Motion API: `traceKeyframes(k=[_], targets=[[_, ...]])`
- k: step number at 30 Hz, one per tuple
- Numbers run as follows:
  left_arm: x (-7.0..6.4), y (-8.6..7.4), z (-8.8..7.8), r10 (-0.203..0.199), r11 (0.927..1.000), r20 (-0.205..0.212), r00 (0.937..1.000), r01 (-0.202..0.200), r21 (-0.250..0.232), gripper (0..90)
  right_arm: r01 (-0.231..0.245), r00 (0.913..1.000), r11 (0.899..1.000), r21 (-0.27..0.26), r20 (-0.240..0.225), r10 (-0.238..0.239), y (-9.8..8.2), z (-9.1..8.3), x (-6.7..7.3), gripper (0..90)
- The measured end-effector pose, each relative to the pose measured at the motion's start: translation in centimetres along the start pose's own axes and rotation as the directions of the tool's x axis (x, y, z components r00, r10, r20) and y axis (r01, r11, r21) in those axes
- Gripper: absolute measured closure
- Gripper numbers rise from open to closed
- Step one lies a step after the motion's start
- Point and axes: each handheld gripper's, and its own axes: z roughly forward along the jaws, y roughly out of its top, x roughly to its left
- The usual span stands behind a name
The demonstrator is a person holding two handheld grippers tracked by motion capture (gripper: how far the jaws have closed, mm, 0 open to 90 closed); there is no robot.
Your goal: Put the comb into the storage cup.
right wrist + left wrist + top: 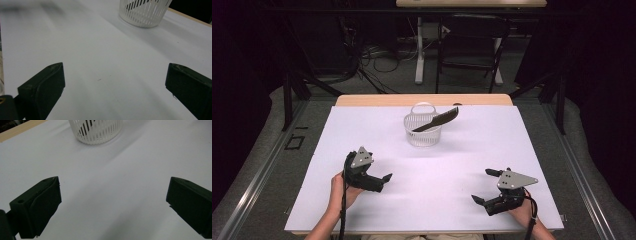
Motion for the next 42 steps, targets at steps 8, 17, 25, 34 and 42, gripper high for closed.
traceKeyframes(k=[8,17,25,34,42], targets=[[-0.6,-1.3,-1.0,-0.013,0.9998,-0.016,0.9998,0.012,-0.018,0.0,0.004,1.0,1.0,0.001,0.0,-0.004,0.0,-0.1,0.1,2.2],[-1.2,-2.8,-1.9,-0.023,0.9994,-0.028,0.9993,0.022,-0.026,0.0,0.004,1.0,1.0,0.0,-0.003,-0.004,0.0,0.0,0.1,2.2],[-1.6,-4.1,-2.9,-0.044,0.9978,-0.045,0.998,0.042,-0.052,0.0,0.007,1.0,1.0,-0.005,-0.003,-0.007,0.1,-0.1,0.1,2.2],[-2.1,-5.6,-4.0,-0.071,0.9963,-0.061,0.9956,0.067,-0.053,0.0,0.008,1.0,1.0,-0.003,-0.003,-0.008,0.1,-0.1,0.2,2.2],[-2.3,-6.5,-4.8,-0.083,0.9957,-0.079,0.9934,0.08,-0.047,0.0,0.005,1.0,1.0,0.004,-0.002,-0.005,0.0,0.1,0.1,2.1]])
